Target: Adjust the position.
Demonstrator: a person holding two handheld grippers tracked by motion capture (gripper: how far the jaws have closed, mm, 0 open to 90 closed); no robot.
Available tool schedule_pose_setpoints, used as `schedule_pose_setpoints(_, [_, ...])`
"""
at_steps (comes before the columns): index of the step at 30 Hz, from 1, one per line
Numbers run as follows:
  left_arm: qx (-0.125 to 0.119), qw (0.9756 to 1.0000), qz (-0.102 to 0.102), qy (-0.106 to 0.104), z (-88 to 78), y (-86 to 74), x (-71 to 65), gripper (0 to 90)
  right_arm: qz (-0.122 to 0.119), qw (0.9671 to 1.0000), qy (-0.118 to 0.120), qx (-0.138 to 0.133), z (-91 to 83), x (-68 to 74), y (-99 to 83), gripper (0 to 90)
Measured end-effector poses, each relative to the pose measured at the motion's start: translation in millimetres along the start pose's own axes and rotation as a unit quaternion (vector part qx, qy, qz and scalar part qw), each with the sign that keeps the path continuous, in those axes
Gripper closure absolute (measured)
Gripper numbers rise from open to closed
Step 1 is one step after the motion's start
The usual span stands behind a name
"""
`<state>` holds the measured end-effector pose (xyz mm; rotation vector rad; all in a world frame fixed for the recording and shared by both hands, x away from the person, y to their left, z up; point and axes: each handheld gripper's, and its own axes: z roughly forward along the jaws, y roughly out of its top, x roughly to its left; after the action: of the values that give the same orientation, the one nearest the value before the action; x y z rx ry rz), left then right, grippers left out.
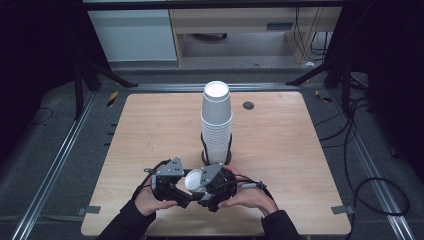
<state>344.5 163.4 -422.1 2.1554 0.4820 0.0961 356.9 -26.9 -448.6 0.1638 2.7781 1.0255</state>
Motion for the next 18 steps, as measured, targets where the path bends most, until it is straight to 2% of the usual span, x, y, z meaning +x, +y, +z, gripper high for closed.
schedule_pose_setpoints(4, [0.006,1.0000,0.000,-0.001,1.9,-0.8,0.1,18.9,-0.003,1.0000,0.003,0.000,1.4,0.9,1.9,12.9])
schedule_pose_setpoints(18, [-0.001,0.9999,-0.011,-0.003,0.5,-0.8,1.8,20.6,0.007,0.9999,0.010,-0.005,1.9,-0.9,2.4,12.2])
